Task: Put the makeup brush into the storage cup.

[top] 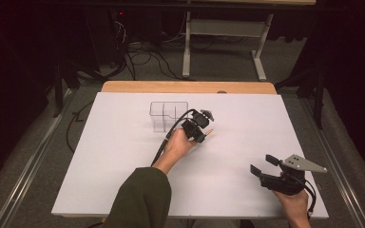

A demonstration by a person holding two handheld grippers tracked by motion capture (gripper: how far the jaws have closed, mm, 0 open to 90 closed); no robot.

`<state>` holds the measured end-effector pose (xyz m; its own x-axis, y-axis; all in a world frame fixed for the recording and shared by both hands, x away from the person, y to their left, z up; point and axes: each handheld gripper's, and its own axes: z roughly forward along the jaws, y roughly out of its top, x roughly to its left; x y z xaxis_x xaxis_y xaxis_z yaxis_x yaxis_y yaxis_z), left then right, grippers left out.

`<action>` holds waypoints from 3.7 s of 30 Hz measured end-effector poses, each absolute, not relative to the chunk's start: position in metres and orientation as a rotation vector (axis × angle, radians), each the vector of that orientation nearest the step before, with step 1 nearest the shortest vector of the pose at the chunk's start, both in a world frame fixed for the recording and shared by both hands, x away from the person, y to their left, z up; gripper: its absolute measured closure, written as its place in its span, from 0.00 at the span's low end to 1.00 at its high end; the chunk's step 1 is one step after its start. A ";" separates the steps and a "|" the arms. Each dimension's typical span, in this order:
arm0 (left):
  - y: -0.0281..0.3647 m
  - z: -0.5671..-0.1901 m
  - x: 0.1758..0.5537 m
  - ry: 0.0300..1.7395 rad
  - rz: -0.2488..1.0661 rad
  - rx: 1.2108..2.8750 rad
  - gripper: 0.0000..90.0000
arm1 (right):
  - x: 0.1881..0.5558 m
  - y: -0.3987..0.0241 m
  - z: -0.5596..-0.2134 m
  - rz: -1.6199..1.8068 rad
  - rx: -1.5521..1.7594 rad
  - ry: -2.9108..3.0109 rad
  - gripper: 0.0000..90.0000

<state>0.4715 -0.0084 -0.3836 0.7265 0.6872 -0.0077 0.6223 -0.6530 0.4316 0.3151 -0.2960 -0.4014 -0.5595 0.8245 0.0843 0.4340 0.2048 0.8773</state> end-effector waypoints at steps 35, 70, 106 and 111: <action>0.017 -0.356 0.452 0.895 0.224 2.357 0.92 | 0.315 -0.296 -0.402 1.299 1.168 2.086 0.29; 0.050 -0.328 0.447 0.896 0.339 2.158 0.92 | 0.316 -0.295 -0.404 1.290 1.172 2.100 0.29; 0.088 -0.313 0.463 1.010 0.475 1.964 0.92 | 0.317 -0.295 -0.405 1.304 1.188 2.103 0.29; 0.087 -0.307 0.465 0.991 0.483 1.959 0.92 | 0.317 -0.297 -0.405 1.309 1.190 2.098 0.29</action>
<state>0.4646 0.0870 -0.3068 0.6085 0.7926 -0.0391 0.4574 -0.3101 0.8334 0.3167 -0.2966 -0.4049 -0.5607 0.8217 0.1022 0.4530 0.2010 0.8686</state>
